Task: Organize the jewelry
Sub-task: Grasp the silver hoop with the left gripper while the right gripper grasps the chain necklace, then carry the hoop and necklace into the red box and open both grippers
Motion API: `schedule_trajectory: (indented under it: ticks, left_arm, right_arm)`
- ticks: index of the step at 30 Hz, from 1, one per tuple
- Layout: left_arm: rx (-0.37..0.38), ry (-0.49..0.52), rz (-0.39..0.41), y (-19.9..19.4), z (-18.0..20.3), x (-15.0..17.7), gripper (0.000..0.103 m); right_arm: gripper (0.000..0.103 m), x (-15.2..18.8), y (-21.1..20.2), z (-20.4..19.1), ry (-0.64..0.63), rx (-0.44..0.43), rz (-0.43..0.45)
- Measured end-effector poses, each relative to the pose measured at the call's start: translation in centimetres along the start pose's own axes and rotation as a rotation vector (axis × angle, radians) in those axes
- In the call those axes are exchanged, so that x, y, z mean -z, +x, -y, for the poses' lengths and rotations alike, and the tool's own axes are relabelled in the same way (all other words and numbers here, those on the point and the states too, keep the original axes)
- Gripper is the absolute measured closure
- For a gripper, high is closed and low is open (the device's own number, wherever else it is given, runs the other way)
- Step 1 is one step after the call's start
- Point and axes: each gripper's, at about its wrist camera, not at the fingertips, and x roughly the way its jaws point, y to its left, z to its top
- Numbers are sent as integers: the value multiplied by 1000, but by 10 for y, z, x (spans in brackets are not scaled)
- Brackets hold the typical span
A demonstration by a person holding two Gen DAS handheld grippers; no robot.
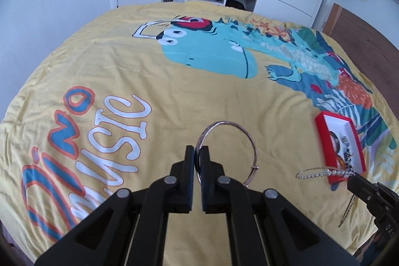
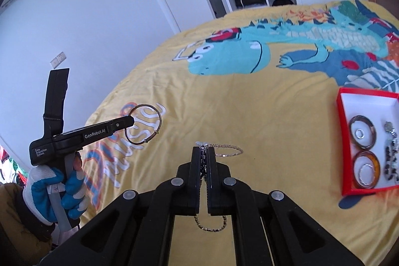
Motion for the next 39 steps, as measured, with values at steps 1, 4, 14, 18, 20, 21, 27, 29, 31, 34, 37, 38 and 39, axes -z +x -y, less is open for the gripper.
schedule_trajectory:
  ticks: [1,4,14,18,20,21,27,29,31,34,37,38,39]
  left_arm:
    - [5,6,8,-10,3,2,100]
    - [20,21,18,-26,19,6,100]
    - [136,125,-2,-34,128,14,99]
    - [178,183,-24,-18,181,14,99]
    - [199,213,-37,-5,210,11,99]
    - [206,225,-42,2,223,11,99]
    - [235,269,-70,51,288,-1,99]
    - [223,282,-76,70,303,-4,99]
    - [209,288,-86,91,314,-8,99]
    - [187,298,-98,120,328,-12,99]
    - [181,303,-109,144,340,-16,99]
    - [179,305,-112,149,343,-16,99]
    - [180,306,-119,158,347,-16,99]
  right_arm:
    - [99,1,-10,-2,0,1,14]
    - [99,5,-36,-1,3,8,48]
    - [99,11,-115,64,69,106,154]
    - [99,7,-134,108,93,172,173]
    - [99,3,-138,133,104,206,177]
    - [99,1,-140,143,109,217,178]
    - [99,-17,-123,211,143,275,170]
    - [99,-23,-110,230,153,285,165]
    - [99,-29,-95,249,170,288,160]
    - [99,-33,-75,270,194,289,155]
    - [99,-40,-52,289,208,289,147]
    - [99,-43,-44,296,213,288,143]
    - [99,-45,-39,300,215,287,141]
